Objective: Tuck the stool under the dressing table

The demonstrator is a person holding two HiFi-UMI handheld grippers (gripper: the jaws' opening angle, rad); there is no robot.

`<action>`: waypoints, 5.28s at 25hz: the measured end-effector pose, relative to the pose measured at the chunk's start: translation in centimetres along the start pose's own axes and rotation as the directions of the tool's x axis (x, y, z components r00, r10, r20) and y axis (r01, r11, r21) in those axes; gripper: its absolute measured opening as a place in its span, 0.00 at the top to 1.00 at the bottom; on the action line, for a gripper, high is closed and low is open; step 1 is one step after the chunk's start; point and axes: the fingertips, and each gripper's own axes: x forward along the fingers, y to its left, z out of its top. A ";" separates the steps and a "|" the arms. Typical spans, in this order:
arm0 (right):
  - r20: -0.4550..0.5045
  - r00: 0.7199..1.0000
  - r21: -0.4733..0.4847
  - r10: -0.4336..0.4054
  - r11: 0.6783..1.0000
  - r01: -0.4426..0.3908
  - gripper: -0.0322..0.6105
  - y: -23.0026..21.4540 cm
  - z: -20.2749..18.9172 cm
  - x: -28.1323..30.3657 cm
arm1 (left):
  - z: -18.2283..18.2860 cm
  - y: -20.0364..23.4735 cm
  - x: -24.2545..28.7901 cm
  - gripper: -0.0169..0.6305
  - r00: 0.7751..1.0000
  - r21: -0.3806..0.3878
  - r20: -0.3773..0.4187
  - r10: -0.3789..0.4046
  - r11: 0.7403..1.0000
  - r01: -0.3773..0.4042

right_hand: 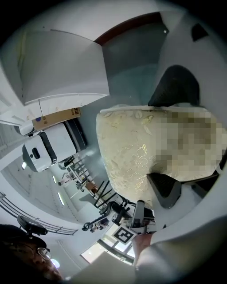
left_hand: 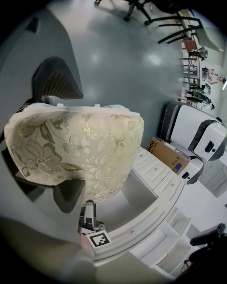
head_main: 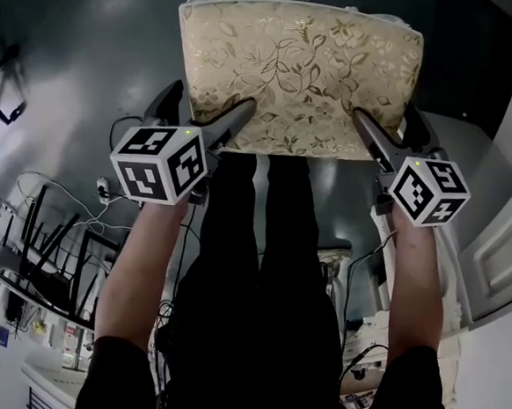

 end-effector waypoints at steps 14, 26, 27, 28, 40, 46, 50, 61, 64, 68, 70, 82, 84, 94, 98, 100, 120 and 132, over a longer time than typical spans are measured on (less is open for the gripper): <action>-0.098 0.973 0.116 0.211 0.973 -0.199 0.15 -0.3 -0.7 2.6 | -0.4 -0.4 1.8 0.12 0.977 -0.058 -0.052 -0.208 0.977 0.205; -0.056 0.980 0.170 0.190 0.969 -0.179 0.15 -0.1 -1.0 2.0 | 0.5 -0.8 1.7 0.11 0.990 -0.036 -0.066 -0.128 0.991 0.126; -0.049 0.980 0.180 0.191 0.967 -0.179 0.15 -0.1 -1.0 1.9 | 0.7 -0.8 1.6 0.11 0.990 -0.033 -0.067 -0.127 0.992 0.125; -0.042 0.981 0.192 0.191 0.965 -0.180 0.15 -0.1 -1.1 1.9 | 0.8 -0.8 1.6 0.11 0.990 -0.031 -0.068 -0.124 0.992 0.122; 0.062 0.989 0.249 0.138 0.957 -0.149 0.15 2.1 1.3 -2.1 | 4.9 -2.7 -1.8 0.10 0.986 0.064 -0.055 -0.158 0.985 0.161; -0.001 0.985 0.105 0.172 0.980 -0.171 0.15 0.0 -0.3 1.7 | 0.4 -0.6 1.9 0.10 0.986 -0.038 0.083 -0.147 0.988 0.150; -0.016 0.986 0.115 0.166 0.980 -0.163 0.15 -0.1 -0.5 1.9 | 0.1 -0.5 2.1 0.10 0.985 -0.058 0.064 -0.159 0.985 0.163; 0.051 0.988 0.209 0.146 0.966 -0.153 0.15 0.6 -0.9 0.6 | 2.3 -0.9 1.1 0.10 0.985 0.025 0.048 -0.166 0.986 0.165; 0.060 0.987 0.184 0.148 0.971 -0.156 0.15 0.4 -0.5 0.7 | 2.2 -0.8 1.3 0.10 0.983 0.008 0.082 -0.163 0.987 0.163; 0.043 0.985 0.124 0.166 0.978 -0.170 0.15 -0.2 -0.6 1.5 | 0.5 -0.5 1.9 0.10 0.981 -0.047 0.124 -0.150 0.986 0.157; 0.045 0.984 0.108 0.171 0.979 -0.175 0.15 -0.2 -0.3 1.7 | 0.6 -0.2 2.0 0.10 0.979 -0.049 0.135 -0.156 0.985 0.164; 0.032 0.983 0.137 0.180 0.974 -0.183 0.15 0.2 -0.3 1.7 | 0.5 -0.3 1.6 0.10 0.982 -0.051 0.112 -0.155 0.986 0.161; 0.049 0.984 0.172 0.171 0.969 -0.177 0.15 -0.1 -0.7 1.3 | 1.2 -0.7 1.7 0.10 0.983 -0.016 0.094 -0.157 0.987 0.160; 0.098 0.986 0.190 0.132 0.971 -0.149 0.15 -0.1 -0.5 0.1 | 1.7 -1.4 2.1 0.10 0.974 0.004 0.073 -0.215 0.977 0.215; 0.070 0.984 0.117 0.165 0.978 -0.172 0.15 0.0 0.2 1.1 | 0.4 -0.6 2.3 0.10 0.971 -0.063 0.138 -0.197 0.976 0.207; 0.059 0.983 0.109 0.172 0.978 -0.177 0.15 0.1 0.2 1.1 | 0.0 -0.4 2.1 0.10 0.971 -0.092 0.145 -0.189 0.975 0.203; 0.088 0.982 0.145 0.169 0.973 -0.180 0.15 -0.3 -0.2 1.4 | 0.4 -0.2 2.0 0.11 0.977 -0.076 0.126 -0.173 0.980 0.183; 0.106 0.980 0.134 0.166 0.975 -0.179 0.15 -0.1 -0.1 1.2 | 0.8 -0.3 2.2 0.10 0.974 -0.064 0.147 -0.170 0.981 0.181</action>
